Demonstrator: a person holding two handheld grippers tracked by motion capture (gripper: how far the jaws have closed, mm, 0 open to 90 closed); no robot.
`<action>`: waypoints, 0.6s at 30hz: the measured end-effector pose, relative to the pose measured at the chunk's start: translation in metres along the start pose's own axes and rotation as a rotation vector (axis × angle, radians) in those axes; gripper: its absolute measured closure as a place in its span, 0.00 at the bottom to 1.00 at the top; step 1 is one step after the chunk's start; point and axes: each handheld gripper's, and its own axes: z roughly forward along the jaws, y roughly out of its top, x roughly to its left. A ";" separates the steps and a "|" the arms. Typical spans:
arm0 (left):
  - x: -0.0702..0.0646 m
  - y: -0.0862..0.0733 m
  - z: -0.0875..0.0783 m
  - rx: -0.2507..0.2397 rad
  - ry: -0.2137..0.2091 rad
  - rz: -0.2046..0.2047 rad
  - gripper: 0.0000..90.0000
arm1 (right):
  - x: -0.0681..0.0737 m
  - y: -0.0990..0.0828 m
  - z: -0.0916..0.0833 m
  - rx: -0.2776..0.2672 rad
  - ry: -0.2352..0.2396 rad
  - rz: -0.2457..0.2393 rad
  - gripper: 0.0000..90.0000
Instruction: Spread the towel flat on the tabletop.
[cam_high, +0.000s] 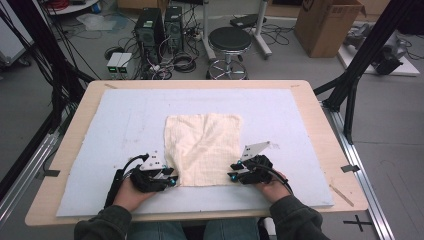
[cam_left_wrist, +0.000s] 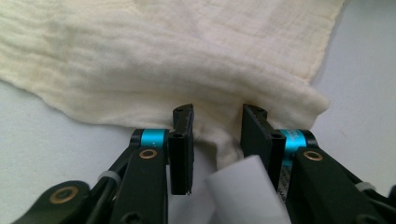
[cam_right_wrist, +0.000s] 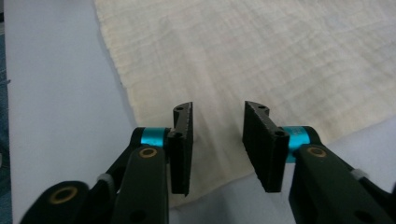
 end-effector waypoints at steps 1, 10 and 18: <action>-0.001 0.000 0.001 -0.003 -0.003 0.007 0.76 | 0.001 0.000 0.000 0.003 -0.006 -0.004 0.76; 0.002 0.002 -0.005 -0.027 0.014 0.005 0.96 | -0.004 0.003 0.000 0.017 0.043 -0.026 0.98; 0.011 0.009 -0.046 -0.085 0.071 0.012 0.96 | -0.009 0.005 -0.025 -0.036 0.010 -0.012 0.98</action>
